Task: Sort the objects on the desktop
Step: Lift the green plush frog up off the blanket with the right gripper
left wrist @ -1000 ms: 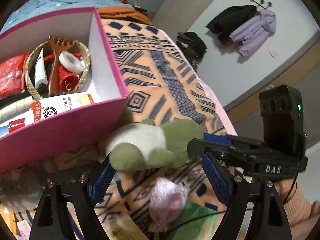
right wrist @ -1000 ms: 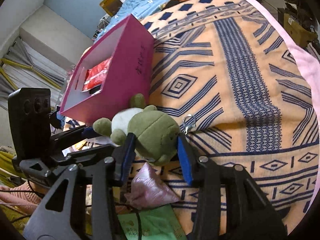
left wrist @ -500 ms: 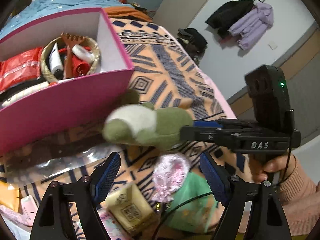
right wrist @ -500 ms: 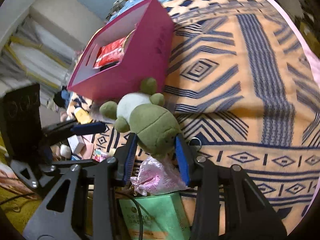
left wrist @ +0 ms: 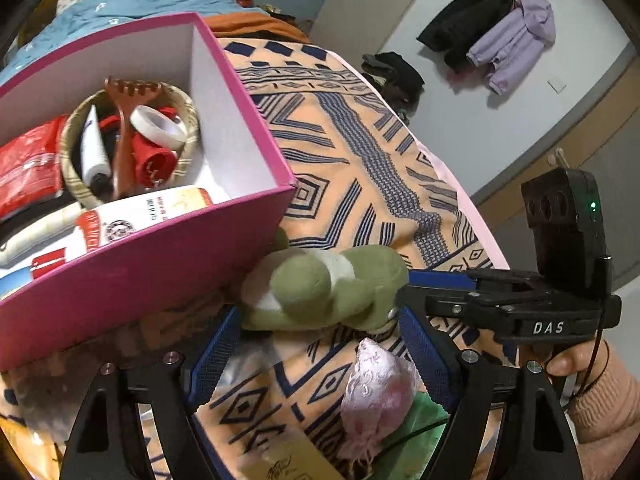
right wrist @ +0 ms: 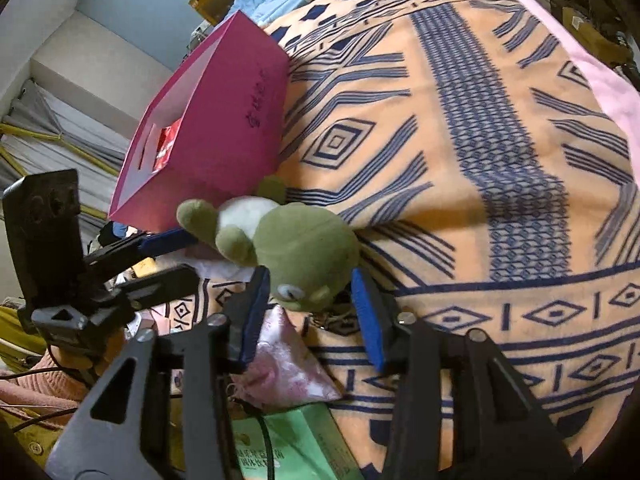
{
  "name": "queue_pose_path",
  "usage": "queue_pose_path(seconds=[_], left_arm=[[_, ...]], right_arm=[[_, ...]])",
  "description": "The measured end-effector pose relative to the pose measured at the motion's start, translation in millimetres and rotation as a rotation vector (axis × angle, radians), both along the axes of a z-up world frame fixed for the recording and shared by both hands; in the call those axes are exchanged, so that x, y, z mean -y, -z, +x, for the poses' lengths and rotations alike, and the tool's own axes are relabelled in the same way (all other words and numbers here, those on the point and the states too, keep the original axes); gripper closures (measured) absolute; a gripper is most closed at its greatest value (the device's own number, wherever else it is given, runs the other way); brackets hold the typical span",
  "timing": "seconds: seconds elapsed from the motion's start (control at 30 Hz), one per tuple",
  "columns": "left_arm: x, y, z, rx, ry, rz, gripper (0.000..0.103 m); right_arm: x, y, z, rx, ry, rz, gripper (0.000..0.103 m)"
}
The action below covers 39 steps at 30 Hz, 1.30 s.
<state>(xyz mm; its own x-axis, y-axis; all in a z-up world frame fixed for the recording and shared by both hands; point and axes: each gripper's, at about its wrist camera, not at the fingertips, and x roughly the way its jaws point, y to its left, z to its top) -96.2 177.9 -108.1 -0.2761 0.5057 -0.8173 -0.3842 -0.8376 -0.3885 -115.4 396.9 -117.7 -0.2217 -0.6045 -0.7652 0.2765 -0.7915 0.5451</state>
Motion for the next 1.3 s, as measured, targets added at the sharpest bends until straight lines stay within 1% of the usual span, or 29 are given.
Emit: queue_pose_path(seconds=[0.03,0.1,0.17,0.23,0.3,0.4,0.53,0.7,0.87,0.9,1.1,1.3], left_arm=[[-1.6,1.3,-1.0,0.004,0.002,-0.004,0.02],[-3.1,2.0,-2.2,0.003,0.003,-0.007,0.02],[-3.0,3.4,-5.1,0.001,-0.004,-0.018,0.02],[-2.0,6.1,-10.6,0.013,-0.011,-0.011,0.02],[-3.6,8.2,-14.8,0.022,-0.004,-0.001,0.02],[-8.0,8.7,-16.1,0.022,0.009,-0.003,0.021],[-5.2,3.2,-11.8,0.044,0.003,0.057,0.021],[-0.9,-9.4,2.8,0.037,-0.013,0.085,0.021],[10.2,-22.1,17.0,0.027,-0.04,0.09,0.021],[13.5,-25.7,19.9,0.026,-0.05,0.093,0.021],[34.5,-53.6,32.2,-0.021,-0.107,0.101,0.021],[60.5,-80.4,37.5,-0.073,-0.162,0.099,0.021]], right_arm=[[1.4,1.3,-1.9,0.002,0.001,0.004,0.054],[1.8,4.9,-5.5,0.018,0.015,-0.013,0.047],[2.3,6.9,-7.3,0.024,0.021,-0.032,0.046],[4.9,8.4,-9.3,0.025,0.026,-0.039,0.043],[6.4,9.9,-9.9,0.023,0.025,-0.034,0.043],[5.8,10.8,-10.3,0.025,0.016,-0.023,0.048],[1.8,5.4,-5.7,0.021,0.002,-0.015,0.049],[0.9,-14.8,6.9,-0.017,-0.04,-0.004,0.05],[7.9,-39.4,16.0,-0.07,-0.099,0.006,0.051],[9.8,-44.3,17.8,-0.083,-0.181,0.004,0.051],[32.7,-76.4,26.3,-0.166,-0.264,0.002,0.052],[60.7,-106.9,27.2,-0.239,-0.333,-0.032,0.052]])
